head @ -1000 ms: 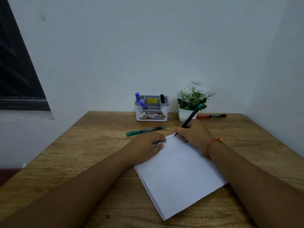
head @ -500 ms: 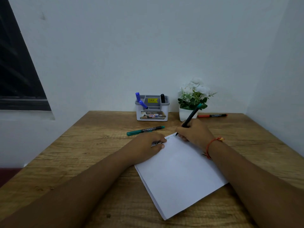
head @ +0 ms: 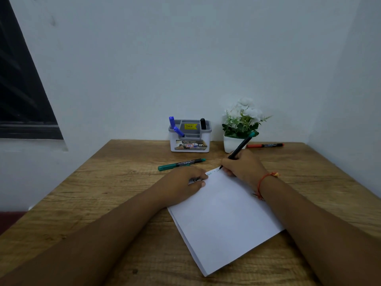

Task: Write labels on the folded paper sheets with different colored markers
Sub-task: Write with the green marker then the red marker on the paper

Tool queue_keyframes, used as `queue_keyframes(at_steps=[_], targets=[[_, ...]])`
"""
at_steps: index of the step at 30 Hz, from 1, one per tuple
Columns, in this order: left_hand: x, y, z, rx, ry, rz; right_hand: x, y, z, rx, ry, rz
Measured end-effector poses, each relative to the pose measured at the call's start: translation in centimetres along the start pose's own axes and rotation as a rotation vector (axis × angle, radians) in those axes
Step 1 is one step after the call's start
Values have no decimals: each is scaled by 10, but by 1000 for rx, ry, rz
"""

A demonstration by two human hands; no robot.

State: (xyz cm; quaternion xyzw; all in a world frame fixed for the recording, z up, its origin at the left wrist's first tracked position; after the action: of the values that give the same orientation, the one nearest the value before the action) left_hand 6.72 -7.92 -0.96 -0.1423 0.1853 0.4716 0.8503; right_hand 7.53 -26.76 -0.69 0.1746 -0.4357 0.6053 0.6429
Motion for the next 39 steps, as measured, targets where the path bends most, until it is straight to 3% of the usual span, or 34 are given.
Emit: queue_keyframes(at_steps=[39], targets=[[1,-1,-1,16,-1,4,5,3,5,-17,65,4]])
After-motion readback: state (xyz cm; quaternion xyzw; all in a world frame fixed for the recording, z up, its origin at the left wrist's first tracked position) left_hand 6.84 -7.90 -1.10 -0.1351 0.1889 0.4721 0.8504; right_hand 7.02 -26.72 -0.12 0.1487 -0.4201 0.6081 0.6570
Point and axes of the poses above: each hand's wrist, its own y-axis away from the middle knuckle, its own z-axis out of the back of the hand, x = y × z, the point moved 8 cm from there along -y, towards the middle knuckle, and after that the axes turned 11 degrees about z, right-handed, at the moved point
